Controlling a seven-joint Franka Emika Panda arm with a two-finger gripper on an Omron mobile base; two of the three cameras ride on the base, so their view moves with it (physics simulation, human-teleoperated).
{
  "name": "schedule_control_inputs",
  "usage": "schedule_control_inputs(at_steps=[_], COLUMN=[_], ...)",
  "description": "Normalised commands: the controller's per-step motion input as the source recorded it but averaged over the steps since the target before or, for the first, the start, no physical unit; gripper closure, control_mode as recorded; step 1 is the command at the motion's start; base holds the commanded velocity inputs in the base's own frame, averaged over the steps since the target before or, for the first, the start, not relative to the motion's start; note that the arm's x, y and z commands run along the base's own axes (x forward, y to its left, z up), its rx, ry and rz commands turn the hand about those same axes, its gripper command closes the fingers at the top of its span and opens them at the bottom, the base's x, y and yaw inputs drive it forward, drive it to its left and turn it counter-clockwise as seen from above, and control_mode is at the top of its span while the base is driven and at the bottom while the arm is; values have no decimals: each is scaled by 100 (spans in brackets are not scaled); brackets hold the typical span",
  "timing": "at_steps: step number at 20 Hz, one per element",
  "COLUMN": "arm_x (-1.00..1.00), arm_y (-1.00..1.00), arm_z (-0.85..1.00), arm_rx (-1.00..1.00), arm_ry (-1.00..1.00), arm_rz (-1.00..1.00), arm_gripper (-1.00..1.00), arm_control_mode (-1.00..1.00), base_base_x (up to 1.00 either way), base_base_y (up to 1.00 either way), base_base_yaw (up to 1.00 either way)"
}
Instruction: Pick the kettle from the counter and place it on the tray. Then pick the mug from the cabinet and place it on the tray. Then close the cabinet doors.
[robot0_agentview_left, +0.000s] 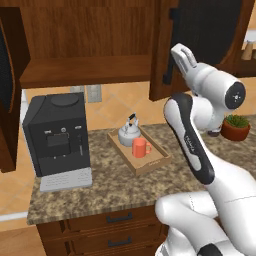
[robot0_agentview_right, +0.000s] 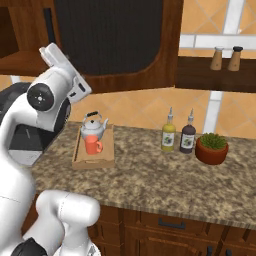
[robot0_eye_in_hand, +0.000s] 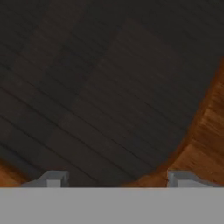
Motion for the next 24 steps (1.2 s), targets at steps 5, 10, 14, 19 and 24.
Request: schedule_control_inputs(at_steps=[5, 10, 14, 19, 24], arm_x=[71, 64, 50, 43, 47], arm_y=[25, 0, 0, -1, -4], arm_z=[-15, -9, -9, -10, -14], arm_rx=[-12, -15, -18, -11, -10], arm_ry=[0, 4, 11, 4, 0], arm_rz=[-1, -18, -29, -18, -13], arm_gripper=[-100, -100, -100, -100, -100], arm_control_mode=[-100, -100, -100, -100, -100], base_base_x=[0, 0, 0, 0, 0], base_base_y=[0, 0, 0, 0, 0], base_base_yaw=[0, 0, 0, 0, 0])
